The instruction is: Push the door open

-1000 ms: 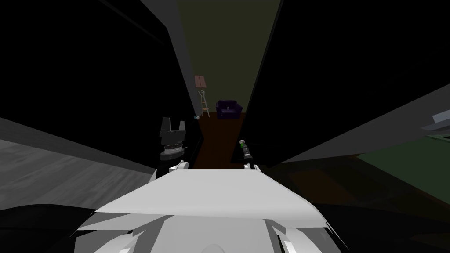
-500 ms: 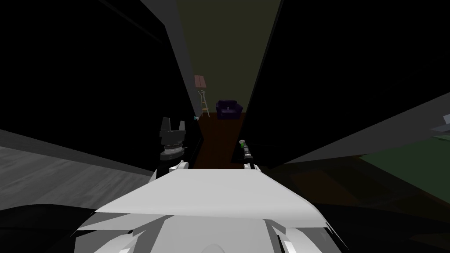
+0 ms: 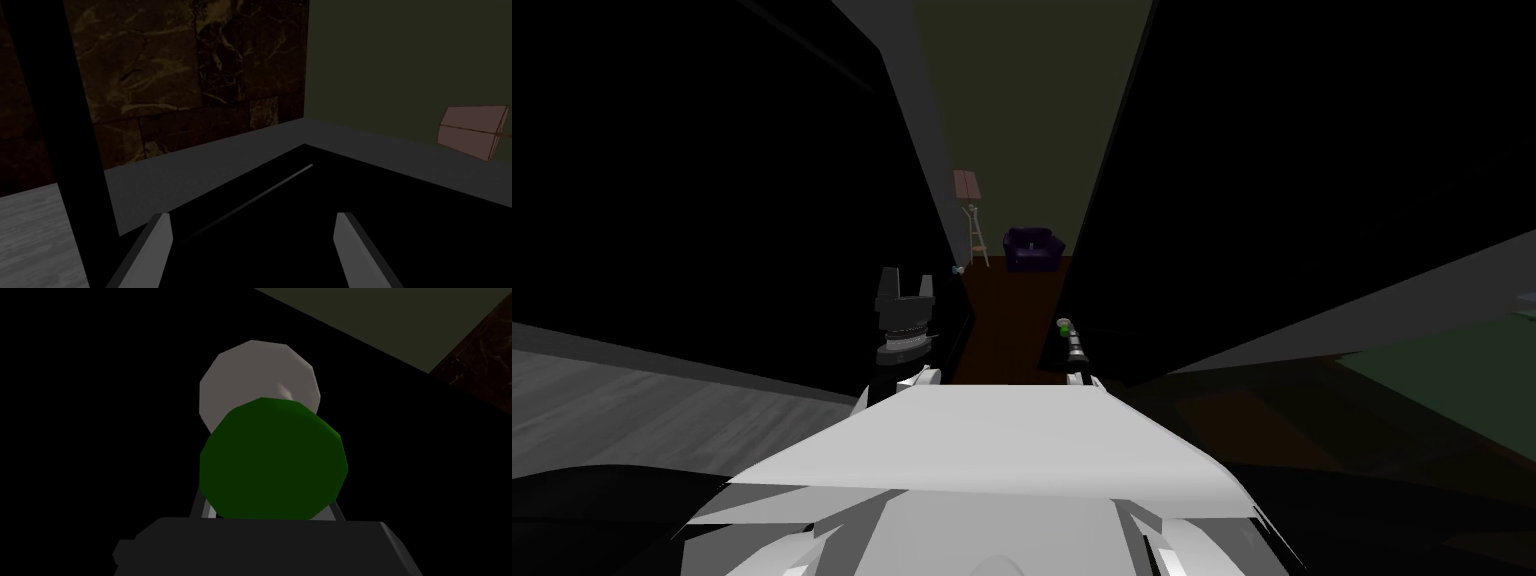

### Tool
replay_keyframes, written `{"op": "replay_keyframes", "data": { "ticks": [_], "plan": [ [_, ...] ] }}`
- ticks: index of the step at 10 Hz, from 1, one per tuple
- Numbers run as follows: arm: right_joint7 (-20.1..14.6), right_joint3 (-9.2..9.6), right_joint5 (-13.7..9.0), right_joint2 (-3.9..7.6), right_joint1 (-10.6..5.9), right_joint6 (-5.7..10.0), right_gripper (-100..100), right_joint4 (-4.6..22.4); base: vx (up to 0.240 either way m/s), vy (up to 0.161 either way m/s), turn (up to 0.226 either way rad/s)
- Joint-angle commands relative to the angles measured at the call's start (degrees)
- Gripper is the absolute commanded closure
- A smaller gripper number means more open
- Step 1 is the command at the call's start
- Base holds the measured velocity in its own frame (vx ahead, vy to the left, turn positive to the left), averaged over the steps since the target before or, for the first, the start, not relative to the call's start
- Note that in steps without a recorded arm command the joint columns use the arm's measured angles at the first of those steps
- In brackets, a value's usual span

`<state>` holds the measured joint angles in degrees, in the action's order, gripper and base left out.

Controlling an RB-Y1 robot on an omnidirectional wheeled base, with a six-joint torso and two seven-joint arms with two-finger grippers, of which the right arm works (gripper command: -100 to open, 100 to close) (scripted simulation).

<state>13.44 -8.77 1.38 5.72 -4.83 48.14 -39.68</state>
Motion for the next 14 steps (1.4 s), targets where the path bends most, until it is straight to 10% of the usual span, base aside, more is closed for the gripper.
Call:
{"op": "replay_keyframes", "data": {
  "ticks": [1,8,9,14],
  "plan": [
    [-2.06,-0.08,-0.73,0.23,-0.67,0.23,100,0.12,0.052,0.005,-0.002],
    [-11.59,0.51,-5.08,0.23,-0.88,0.23,100,0.33,0.051,0.002,0.002],
    [-13.39,0.8,-6.18,0.25,-0.25,-0.47,-100,0.02,-0.015,-0.023,0.049],
    [-20.77,2.07,-9.83,-0.05,-0.42,-0.22,-100,0.06,-0.062,-0.012,0.057]
  ]
}}
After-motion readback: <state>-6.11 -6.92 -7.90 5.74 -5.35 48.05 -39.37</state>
